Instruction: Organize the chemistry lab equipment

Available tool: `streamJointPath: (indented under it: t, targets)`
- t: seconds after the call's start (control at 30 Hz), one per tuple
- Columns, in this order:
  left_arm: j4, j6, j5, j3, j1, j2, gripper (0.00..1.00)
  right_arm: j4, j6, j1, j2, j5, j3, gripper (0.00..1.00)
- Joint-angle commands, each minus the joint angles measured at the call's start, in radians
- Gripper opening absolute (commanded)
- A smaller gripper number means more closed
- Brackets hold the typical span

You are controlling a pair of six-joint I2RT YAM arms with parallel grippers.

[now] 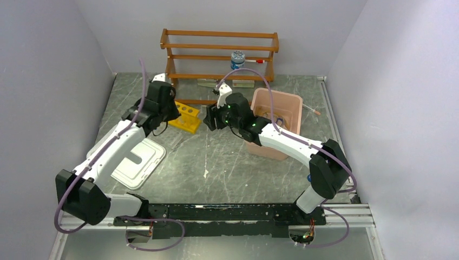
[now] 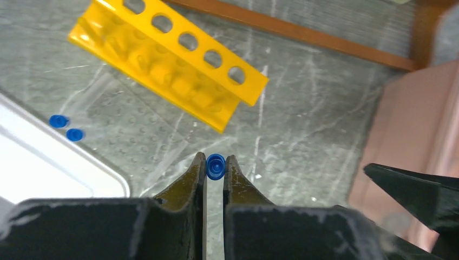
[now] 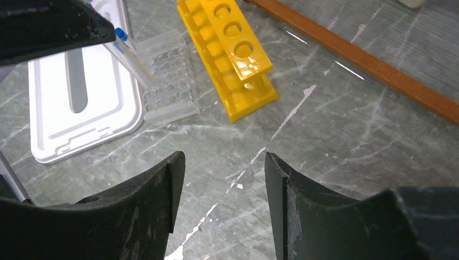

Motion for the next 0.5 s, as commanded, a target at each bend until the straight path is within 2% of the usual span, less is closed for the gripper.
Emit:
streamJointPath:
  t: [0.0,0.33,0.47]
  targets:
    - [-0.039,-0.037,-0.390,-0.037,-0.089,0.010,0.05,-0.017,0.032,-0.005,0.012,0.047,-0.017,0.59]
    - [0.013,-0.155,-0.632,-0.205,-0.129,0.006,0.05,-0.026,0.060,-0.018,0.028,0.038,-0.026,0.59]
    - [0.118,-0.131,-0.675,-0.260,-0.128,0.020,0.05,-0.061,0.068,-0.022,0.044,0.028,-0.014,0.59]
